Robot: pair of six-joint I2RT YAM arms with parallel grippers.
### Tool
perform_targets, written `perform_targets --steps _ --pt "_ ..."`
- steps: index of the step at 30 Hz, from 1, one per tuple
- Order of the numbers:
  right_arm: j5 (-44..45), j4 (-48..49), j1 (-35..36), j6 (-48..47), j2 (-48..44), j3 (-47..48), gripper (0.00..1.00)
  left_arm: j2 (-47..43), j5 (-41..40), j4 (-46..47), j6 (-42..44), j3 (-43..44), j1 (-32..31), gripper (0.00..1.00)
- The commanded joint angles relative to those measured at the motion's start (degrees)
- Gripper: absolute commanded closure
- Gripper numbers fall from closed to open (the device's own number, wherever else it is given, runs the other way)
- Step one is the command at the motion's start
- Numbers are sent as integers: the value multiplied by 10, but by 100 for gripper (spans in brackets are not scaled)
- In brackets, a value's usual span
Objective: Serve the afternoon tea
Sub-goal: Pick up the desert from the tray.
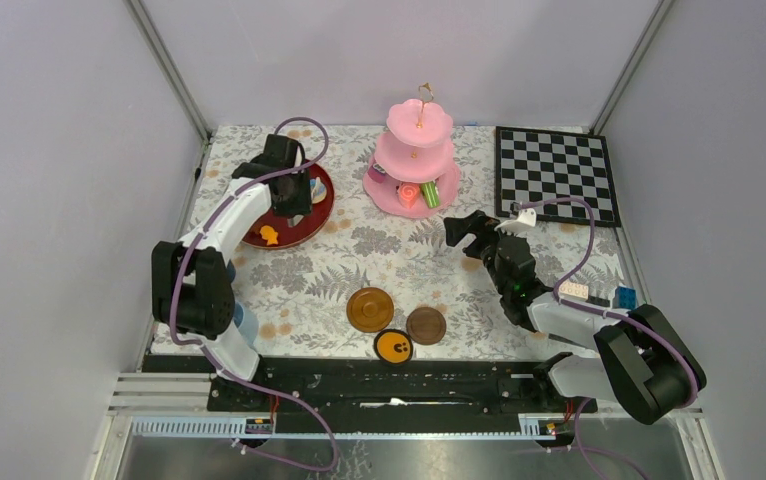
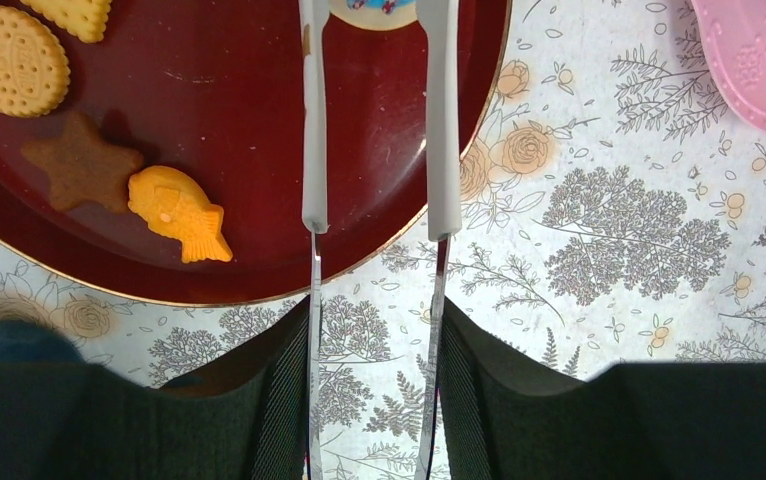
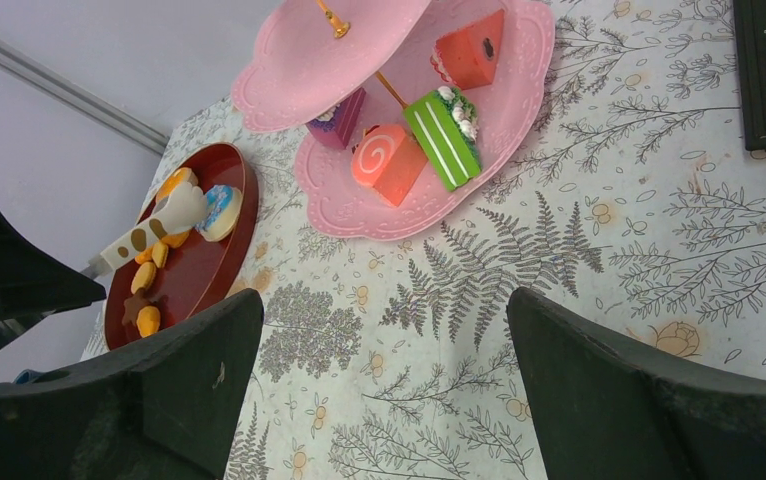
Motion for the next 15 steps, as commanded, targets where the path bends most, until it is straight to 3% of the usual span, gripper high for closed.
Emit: perform_targets --steps 1,15 --pt "2 25 -6 3 -10 -4 0 -5 15 10 8 27 6 56" --pt "-3 25 -8 7 -5 -2 0 -24 5 15 16 3 7 50"
